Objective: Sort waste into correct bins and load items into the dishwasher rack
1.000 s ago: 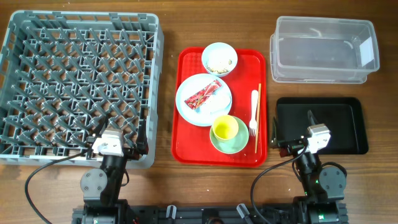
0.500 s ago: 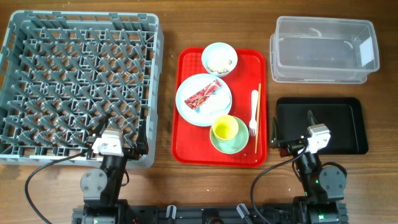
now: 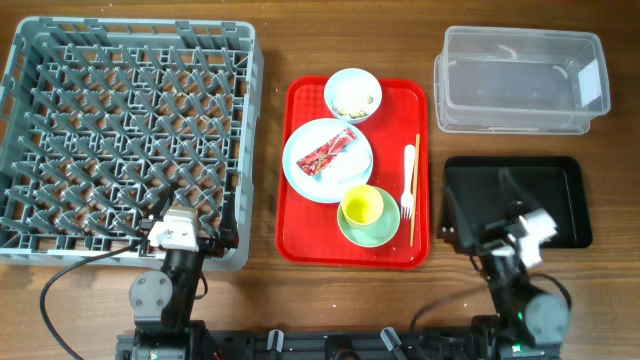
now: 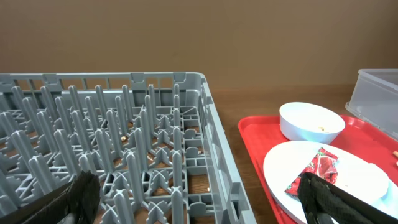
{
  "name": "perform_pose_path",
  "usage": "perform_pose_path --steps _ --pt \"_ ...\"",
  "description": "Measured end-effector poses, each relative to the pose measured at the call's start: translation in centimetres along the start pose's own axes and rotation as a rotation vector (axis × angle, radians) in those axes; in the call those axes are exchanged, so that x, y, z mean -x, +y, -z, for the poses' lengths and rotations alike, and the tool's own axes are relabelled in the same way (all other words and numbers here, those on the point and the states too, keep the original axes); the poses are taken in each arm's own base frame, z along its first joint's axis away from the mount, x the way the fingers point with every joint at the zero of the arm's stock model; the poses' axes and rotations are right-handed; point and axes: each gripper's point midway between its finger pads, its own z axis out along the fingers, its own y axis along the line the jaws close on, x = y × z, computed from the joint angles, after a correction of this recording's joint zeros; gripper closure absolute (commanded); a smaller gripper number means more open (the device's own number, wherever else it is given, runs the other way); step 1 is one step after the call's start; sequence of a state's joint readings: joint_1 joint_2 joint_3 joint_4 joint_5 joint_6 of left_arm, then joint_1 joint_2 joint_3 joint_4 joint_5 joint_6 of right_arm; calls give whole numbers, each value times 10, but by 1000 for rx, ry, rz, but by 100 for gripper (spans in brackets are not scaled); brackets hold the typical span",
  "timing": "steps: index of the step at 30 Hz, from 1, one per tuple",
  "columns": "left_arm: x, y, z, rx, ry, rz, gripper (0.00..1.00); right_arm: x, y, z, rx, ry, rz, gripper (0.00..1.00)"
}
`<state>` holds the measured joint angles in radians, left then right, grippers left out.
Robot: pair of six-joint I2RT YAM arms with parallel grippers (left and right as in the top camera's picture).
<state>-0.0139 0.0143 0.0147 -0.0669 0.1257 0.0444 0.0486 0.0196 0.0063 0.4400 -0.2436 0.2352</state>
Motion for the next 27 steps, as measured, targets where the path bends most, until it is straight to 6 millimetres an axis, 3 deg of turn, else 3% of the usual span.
perform_pose_path --steps 2,5,9,13,16,18,21,22,23,27 --pt "0 0 0 0 0 0 0 42 11 4 42 -170 25 0" --pt "0 0 0 0 0 0 0 75 17 12 58 -311 45 0" --pt "0 0 0 0 0 0 0 83 11 13 16 -344 38 0" --pt "0 0 0 0 -1 0 0 91 12 -6 21 -290 71 0" --pt "0 0 0 0 -1 0 0 101 19 -40 70 -185 118 0" --pt "0 0 0 0 0 0 0 103 24 -77 122 -69 152 0" --pt "0 0 0 0 -3 0 0 88 26 -120 192 135 138 0" --pt "0 0 0 0 -2 0 0 81 24 -145 223 228 132 0" --pt "0 0 0 0 -2 0 0 66 23 -160 247 350 106 0" --pt "0 -1 0 -3 -2 0 0 36 21 -204 317 640 72 0"
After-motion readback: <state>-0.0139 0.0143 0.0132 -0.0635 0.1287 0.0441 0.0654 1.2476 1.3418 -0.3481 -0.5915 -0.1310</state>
